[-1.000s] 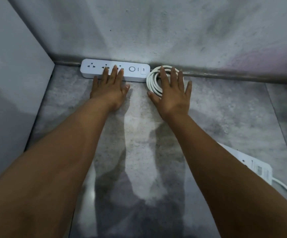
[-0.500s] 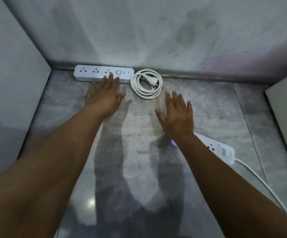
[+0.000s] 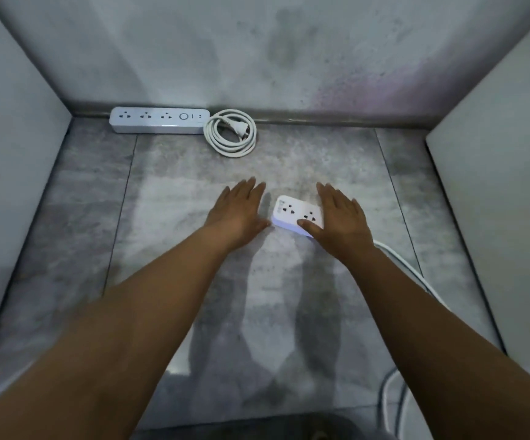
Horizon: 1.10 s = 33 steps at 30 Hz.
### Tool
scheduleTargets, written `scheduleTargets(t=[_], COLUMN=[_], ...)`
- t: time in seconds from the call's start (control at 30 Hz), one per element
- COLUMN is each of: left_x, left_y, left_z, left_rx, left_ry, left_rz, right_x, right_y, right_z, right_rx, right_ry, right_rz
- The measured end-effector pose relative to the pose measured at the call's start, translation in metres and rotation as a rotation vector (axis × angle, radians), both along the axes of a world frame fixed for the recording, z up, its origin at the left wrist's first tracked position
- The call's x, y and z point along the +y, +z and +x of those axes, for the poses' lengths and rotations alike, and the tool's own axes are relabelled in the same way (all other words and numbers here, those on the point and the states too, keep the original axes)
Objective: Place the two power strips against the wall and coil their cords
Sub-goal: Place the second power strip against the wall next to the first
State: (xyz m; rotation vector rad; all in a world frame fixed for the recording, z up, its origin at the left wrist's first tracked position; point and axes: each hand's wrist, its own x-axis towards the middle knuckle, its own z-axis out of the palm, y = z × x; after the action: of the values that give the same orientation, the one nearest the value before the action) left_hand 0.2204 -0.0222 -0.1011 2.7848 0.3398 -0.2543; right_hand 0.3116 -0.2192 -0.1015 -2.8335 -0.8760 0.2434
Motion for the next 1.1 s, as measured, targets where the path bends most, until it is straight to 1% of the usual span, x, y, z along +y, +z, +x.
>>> scheduleTargets(t=[0.1, 0.23, 0.33, 0.47, 0.57, 0.73, 0.87, 1.03, 1.1], left_x=[-0.020, -0.039, -0.046, -0.048, -0.048, -0.048, -0.048, -0.041, -0.036], left_y=[0.001, -0.001, -0.006, -0.014, -0.016, -0.017, -0.016, -0.006, 0.002], left_z=[0.009, 0.018, 0.025, 0.032, 0.035, 0.037, 0.032, 0.031, 0.033], left_rx=[0.009, -0.016, -0.020, -0.001, -0.040, -0.060, -0.091, -0.190, -0.235], left_ry=[-0.059, -0.134, -0.198, -0.200, -0.175, -0.189, -0.189, -0.125, -0.082], left_rz=[-0.008, -0.054, -0.031, -0.035, -0.057, -0.027, -0.006, 0.002, 0.012], right_x=[-0.024, -0.050, -0.062, -0.067, -0.069, -0.071, -0.070, -0.056, -0.044], right_y=[-0.003, -0.004, -0.004, -0.006, -0.008, -0.008, -0.004, 0.012, 0.025], right_z=[0.000, 0.005, 0.005, 0.005, 0.006, 0.007, 0.011, 0.024, 0.034], right_rx=[-0.018, 0.059, 0.110, 0.151, 0.166, 0.155, 0.113, -0.104, -0.142], right_ry=[0.011, -0.012, -0.035, -0.084, -0.122, -0.137, -0.129, -0.025, -0.020], right_rz=[-0.026, -0.046, -0.082, -0.127, -0.131, -0.121, -0.108, -0.072, -0.053])
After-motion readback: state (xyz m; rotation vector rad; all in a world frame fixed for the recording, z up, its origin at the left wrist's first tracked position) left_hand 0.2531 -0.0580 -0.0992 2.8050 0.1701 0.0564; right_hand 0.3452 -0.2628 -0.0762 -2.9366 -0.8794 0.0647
